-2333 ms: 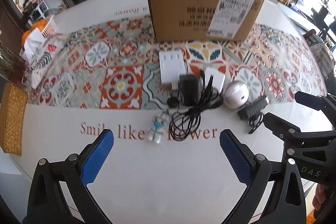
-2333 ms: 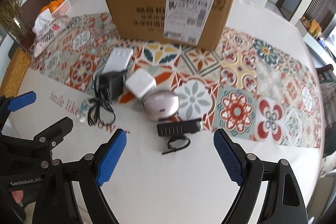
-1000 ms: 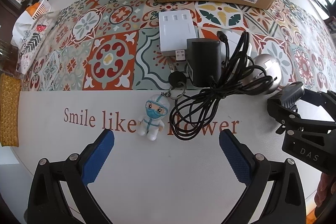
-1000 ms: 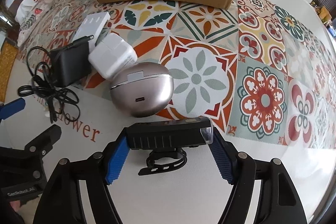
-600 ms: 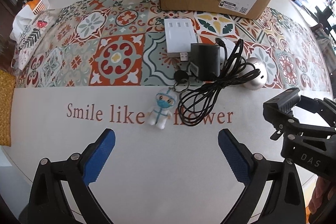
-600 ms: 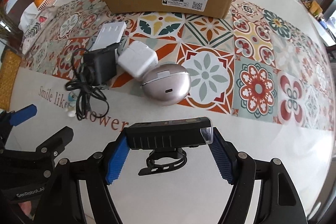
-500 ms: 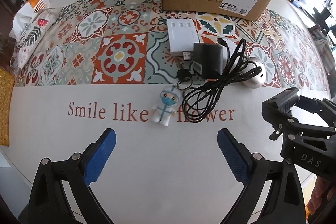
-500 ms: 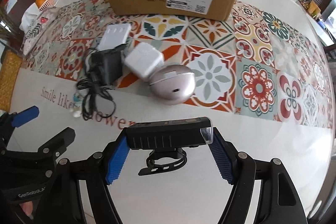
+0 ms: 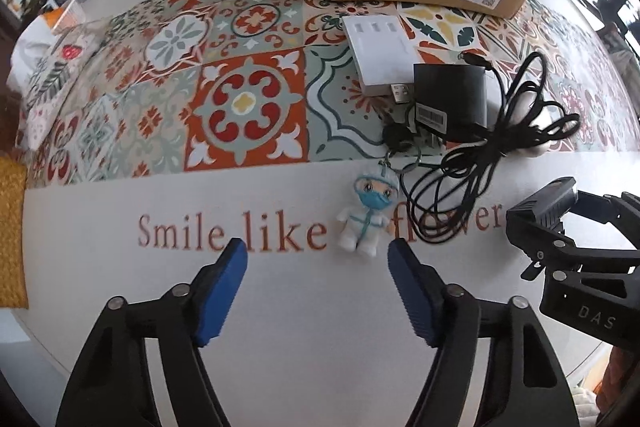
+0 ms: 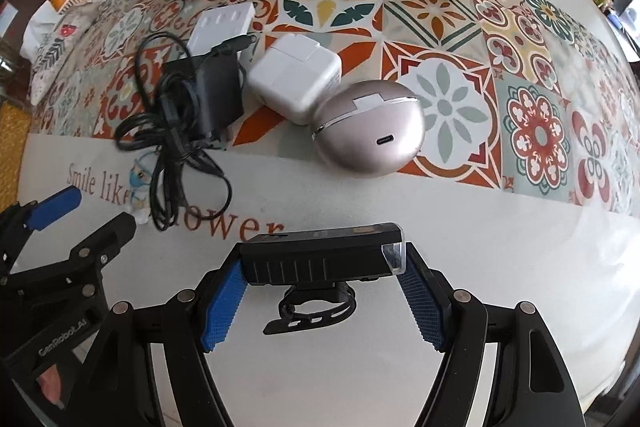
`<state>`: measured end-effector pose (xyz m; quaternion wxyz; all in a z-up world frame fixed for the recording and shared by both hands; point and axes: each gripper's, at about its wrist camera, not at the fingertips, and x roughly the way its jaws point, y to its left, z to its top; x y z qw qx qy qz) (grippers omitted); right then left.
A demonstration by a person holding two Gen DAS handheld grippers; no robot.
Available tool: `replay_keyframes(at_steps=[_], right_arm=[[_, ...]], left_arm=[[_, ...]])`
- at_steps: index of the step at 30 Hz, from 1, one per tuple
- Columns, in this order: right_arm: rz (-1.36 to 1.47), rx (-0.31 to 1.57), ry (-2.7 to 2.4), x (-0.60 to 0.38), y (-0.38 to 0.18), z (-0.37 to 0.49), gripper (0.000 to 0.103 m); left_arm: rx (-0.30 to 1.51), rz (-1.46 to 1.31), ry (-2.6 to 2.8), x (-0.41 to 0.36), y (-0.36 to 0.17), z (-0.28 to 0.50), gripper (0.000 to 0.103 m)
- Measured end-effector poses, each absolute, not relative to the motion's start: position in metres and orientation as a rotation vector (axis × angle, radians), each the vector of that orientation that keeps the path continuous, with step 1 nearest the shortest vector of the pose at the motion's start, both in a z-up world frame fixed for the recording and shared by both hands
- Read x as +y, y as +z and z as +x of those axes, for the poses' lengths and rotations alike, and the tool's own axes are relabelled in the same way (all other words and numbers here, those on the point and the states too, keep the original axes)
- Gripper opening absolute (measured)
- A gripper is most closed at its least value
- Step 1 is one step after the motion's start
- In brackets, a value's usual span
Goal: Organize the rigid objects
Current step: 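Close the left gripper on the white masked figurine while the right holds the bike light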
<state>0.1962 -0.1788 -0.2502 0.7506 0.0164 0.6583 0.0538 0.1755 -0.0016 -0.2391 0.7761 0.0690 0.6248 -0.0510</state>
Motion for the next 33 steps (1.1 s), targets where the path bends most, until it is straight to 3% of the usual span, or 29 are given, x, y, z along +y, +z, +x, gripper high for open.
replay_keyframes(at_steps=[14,25,29,33], right_arm=[[0.084,1.462,0.100,-0.188,-0.258,0.207,0.073],[0.088,1.462,0.086,-0.196,-0.263,0.213,0.073],[0.086,1.463,0.084,-0.195,-0.263,0.213,0.073],[0.084,1.456,0.093,-0.194,-0.260,0.217,0.073]], left_arm=[[1.354,0.165,-0.179,-0.019,-0.242,0.195,0.067],[1.370,0.126,-0.213,-0.031,-0.259,0.216,0.047],[1.345,0.130,-0.209,-0.033,-0.258,0.219,0.026],[1.336,0.109,-0.221,-0.032,-0.258,0.217,0.026]])
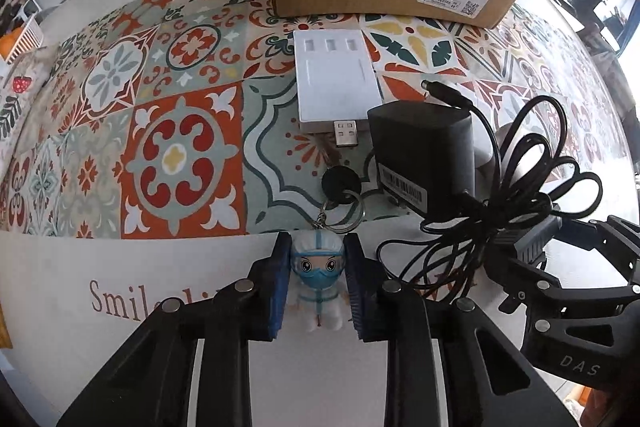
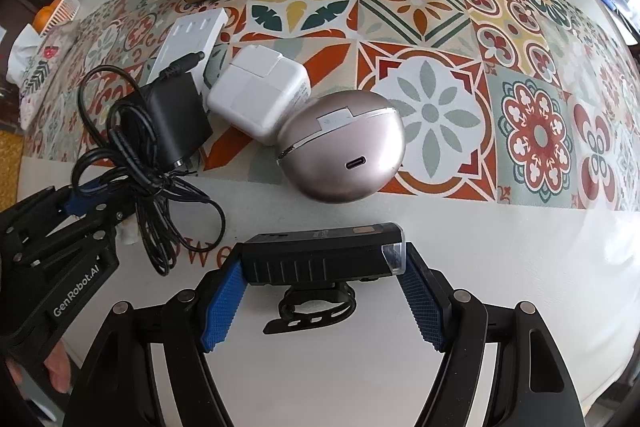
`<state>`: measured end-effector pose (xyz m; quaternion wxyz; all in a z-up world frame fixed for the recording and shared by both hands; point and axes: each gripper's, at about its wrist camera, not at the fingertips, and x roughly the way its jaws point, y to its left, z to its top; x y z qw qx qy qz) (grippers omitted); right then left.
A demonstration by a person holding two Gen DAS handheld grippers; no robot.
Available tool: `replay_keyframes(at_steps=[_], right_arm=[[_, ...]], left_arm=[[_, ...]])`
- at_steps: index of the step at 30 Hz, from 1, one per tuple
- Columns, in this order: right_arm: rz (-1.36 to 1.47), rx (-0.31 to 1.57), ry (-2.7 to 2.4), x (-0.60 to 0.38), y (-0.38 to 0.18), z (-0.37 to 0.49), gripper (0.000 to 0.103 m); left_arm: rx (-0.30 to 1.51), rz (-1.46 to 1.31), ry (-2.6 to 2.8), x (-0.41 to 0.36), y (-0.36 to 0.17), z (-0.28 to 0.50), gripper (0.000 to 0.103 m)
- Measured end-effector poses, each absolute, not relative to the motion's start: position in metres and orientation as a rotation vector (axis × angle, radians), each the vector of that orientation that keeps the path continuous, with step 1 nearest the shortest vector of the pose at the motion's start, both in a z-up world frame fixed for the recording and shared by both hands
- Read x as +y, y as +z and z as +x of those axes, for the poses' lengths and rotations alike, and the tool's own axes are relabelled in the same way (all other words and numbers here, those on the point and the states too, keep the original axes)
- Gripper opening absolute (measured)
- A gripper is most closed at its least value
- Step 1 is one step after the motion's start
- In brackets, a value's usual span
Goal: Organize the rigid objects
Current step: 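Close the left gripper on the white masked figurine while the right holds the bike light, then carry the figurine with the left gripper and bike light with the right into the box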
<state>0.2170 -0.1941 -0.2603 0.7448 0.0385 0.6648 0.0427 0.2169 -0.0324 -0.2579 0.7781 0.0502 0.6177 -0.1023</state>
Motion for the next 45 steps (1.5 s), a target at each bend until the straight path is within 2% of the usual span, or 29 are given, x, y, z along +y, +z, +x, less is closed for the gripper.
replay_keyframes(at_steps=[20,45], right_arm=[[0.078,1.242,0.163,-0.193,-0.183,0.193,0.073],[0.088,0.925,0.158,-0.211,-0.082,0.233,0.073]], left_arm=[[1.157,0.029,-0.242,-0.020,-0.181,0.184,0.026],[0.871,0.067,-0.283,-0.042,-0.072,0.222,0.026]])
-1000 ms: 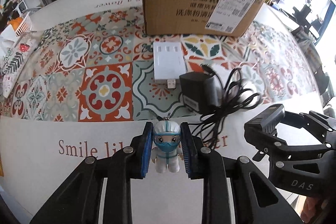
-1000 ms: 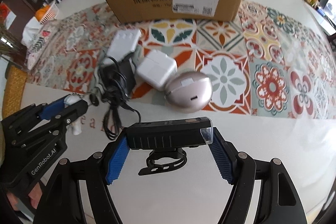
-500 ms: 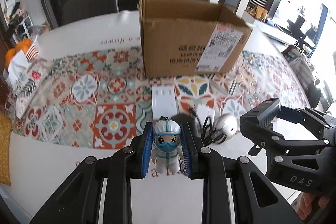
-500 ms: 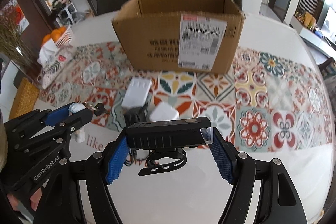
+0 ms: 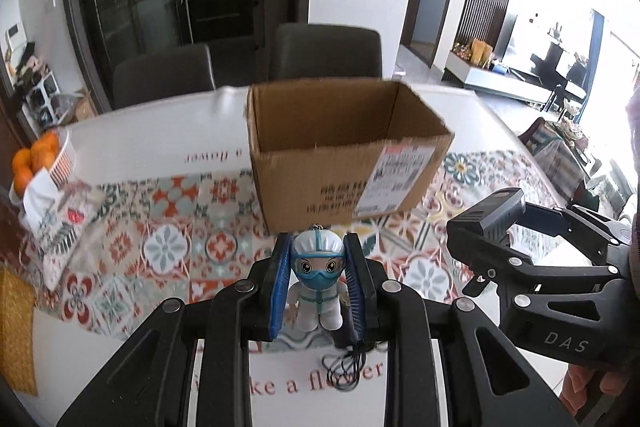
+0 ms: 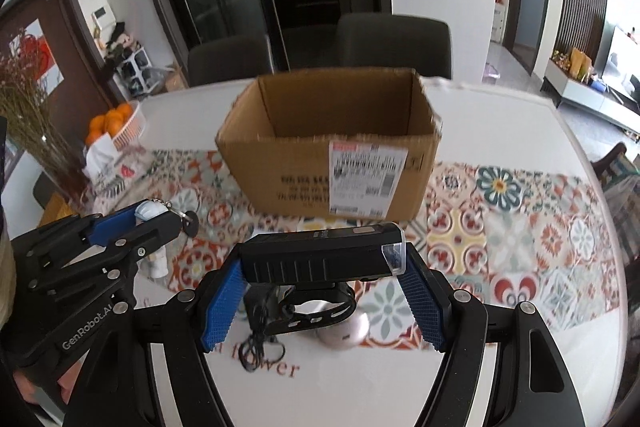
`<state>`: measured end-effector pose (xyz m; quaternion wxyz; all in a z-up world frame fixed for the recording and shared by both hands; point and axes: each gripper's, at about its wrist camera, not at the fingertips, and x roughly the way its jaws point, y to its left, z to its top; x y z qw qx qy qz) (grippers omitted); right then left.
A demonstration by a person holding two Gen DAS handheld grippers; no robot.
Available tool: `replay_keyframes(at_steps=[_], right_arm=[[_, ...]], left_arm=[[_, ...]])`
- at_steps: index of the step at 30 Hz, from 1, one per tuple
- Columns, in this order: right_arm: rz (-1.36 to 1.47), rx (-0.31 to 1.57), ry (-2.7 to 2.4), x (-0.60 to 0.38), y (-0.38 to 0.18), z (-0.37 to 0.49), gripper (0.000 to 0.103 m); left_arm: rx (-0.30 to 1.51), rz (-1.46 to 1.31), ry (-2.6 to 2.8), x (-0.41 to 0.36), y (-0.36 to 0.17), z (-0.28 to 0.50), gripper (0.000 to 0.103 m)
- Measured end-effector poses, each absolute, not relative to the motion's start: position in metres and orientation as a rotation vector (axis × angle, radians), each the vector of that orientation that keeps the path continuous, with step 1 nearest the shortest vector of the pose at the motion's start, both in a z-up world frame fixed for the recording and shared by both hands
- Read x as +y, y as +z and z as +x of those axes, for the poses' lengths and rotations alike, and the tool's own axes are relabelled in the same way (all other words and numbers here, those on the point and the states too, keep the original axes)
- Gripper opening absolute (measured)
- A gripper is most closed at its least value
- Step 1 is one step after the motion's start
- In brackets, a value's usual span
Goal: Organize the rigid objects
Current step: 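Carry the figurine with the left gripper and bike light with the right into the box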
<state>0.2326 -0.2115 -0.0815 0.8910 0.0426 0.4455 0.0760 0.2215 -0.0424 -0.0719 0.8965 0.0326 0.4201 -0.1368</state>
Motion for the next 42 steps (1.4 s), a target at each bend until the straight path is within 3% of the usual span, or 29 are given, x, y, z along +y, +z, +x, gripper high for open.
replay_keyframes(at_steps=[24,42], right_arm=[[0.074,0.813,0.154,-0.229,-0.027,0.311,0.073],[0.089,1.009,0.183,-0.240,-0.058,0.400,0.073]], left_arm=[[0.770,0.103,-0.300,-0.063,-0.012,0.295,0.026],[0.925,0.095,-0.296,-0.074,-0.035,0.380,0.027]])
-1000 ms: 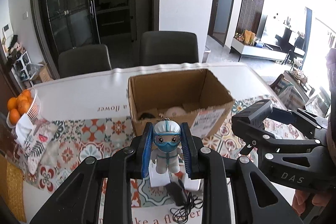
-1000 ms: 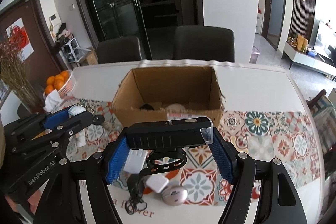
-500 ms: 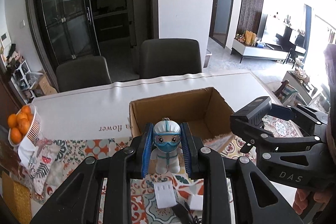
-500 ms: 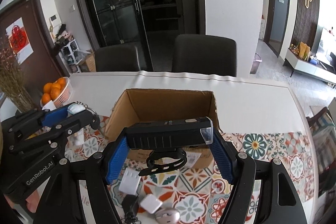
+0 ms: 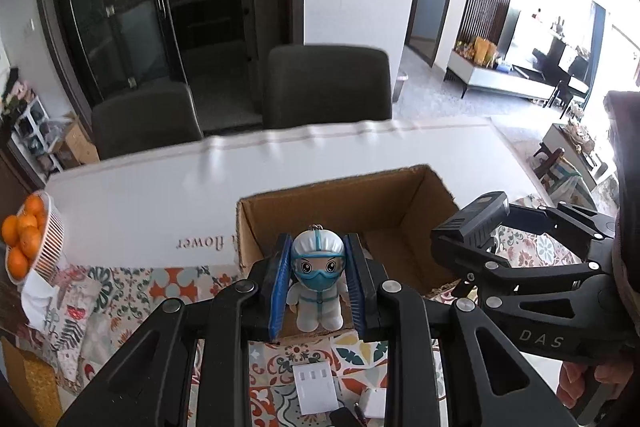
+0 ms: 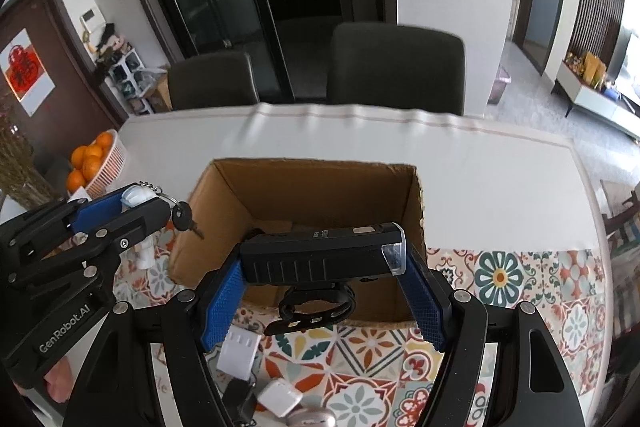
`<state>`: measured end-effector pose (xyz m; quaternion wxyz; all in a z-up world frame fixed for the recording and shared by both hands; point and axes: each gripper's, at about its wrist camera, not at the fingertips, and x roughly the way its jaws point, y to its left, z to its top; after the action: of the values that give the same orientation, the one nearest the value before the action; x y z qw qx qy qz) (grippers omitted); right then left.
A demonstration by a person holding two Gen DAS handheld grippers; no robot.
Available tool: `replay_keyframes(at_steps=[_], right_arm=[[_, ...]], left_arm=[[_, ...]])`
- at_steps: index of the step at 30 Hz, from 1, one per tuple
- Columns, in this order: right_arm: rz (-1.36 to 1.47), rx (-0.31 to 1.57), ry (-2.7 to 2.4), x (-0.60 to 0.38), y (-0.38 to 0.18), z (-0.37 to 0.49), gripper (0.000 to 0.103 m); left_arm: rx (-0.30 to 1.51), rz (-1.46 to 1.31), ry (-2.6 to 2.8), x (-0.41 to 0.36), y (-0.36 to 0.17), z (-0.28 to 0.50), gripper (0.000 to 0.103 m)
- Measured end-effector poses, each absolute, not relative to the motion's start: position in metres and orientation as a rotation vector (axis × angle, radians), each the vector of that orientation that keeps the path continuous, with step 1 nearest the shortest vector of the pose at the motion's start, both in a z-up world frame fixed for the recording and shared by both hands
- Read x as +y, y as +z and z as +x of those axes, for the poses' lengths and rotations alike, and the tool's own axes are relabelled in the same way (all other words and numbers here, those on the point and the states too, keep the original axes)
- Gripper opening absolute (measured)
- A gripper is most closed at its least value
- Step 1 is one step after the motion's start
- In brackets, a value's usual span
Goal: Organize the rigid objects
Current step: 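Carry the figurine with the left gripper and bike light with the right into the box, then open both grippers to drop the figurine and bike light into the box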
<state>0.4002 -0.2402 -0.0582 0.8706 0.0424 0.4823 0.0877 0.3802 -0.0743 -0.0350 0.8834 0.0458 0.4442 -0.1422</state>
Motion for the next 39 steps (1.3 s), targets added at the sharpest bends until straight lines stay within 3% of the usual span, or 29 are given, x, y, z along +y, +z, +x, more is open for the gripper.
replay_keyframes(at_steps=[12,15,18,23,39], right_arm=[[0.100,1.116,0.167,-0.240,-0.098,0.428,0.073],[0.110,1.127,0.174,-0.240,-0.104,0.432,0.073],[0.113,1.140,0.176,-0.240,-0.108,0.434,0.074],[0.093,1.133,0.147,-0.239,-0.107,0.430,0.077],[0.017,0.987,0.056,-0.238,-0.057,0.352,0.080]], left_arm=[[1.073,0.075,-0.247,-0.073,-0.082,0.412,0.027],[1.073,0.078,-0.228,-0.072,-0.085,0.412,0.035],[1.061,0.094,-0.203,-0.069,-0.082,0.409,0.036],[1.022,0.118,-0.153,-0.064,-0.077,0.400,0.053],[0.909,0.108,-0.111,-0.051,-0.045,0.331,0.082]])
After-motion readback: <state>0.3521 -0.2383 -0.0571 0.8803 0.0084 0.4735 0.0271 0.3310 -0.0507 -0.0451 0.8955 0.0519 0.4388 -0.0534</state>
